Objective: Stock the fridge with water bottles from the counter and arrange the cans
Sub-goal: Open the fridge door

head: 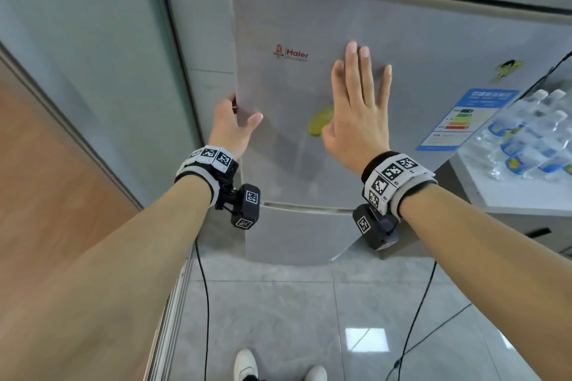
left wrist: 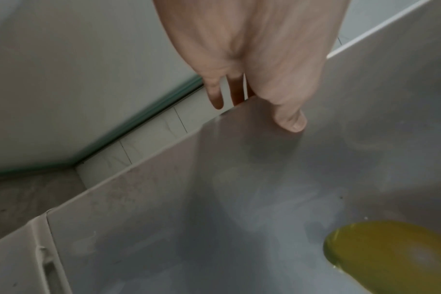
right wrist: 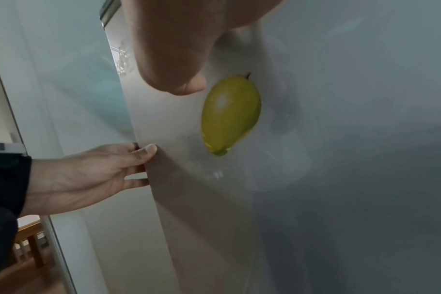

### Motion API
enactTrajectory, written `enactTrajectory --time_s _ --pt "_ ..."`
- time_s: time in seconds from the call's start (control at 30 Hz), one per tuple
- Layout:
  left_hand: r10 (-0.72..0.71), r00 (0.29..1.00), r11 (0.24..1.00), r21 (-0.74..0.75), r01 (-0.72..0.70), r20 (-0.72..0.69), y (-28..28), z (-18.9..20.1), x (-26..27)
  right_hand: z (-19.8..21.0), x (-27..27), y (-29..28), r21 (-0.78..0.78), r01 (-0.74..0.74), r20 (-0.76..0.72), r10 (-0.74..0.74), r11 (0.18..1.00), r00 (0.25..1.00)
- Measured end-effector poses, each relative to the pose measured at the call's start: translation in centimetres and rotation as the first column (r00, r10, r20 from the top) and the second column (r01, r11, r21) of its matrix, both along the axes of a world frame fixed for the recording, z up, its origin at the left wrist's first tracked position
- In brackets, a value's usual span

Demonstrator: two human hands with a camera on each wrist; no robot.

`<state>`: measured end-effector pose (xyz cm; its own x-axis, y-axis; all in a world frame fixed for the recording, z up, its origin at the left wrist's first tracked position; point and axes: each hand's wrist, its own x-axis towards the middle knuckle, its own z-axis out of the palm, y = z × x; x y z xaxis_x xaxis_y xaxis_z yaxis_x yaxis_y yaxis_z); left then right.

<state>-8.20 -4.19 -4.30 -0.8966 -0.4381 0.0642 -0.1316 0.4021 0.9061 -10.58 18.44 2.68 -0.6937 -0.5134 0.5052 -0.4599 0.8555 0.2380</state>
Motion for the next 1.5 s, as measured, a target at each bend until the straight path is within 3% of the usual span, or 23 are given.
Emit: enactTrajectory --time_s 0.4,0.67,1.1,1.3,1.5 --pt "-0.097 0.995 0.995 0.014 0.097 0.039 -2.7 0.3 -0.9 -1.1 -0.6 -0.4 -0.141 -0.066 -0.124 0.049 0.988 0.991" --pt "-0.060 0.997 0.996 0.070 0.058 0.040 -1.4 0.2 3.2 -1.2 1.4 1.0 -0.179 -0.149 -0.135 0.126 0.972 0.983" --pt "0.062 0.998 0.997 -0.049 -0.062 0.002 5.5 0.5 15.3 0.6 11.5 9.4 -0.161 -0.201 0.194 0.230 0.966 0.954" --pt "0.048 0.999 0.989 -0.142 -0.047 0.007 11.0 1.0 22.6 -1.8 18.7 13.9 -0.296 -0.251 0.403 0.358 0.922 0.842" --pt "-0.103 0.993 0.978 -0.176 0.111 0.055 16.1 1.0 29.4 -3.1 25.8 17.9 -0.521 -0.135 0.530 0.444 0.843 0.722"
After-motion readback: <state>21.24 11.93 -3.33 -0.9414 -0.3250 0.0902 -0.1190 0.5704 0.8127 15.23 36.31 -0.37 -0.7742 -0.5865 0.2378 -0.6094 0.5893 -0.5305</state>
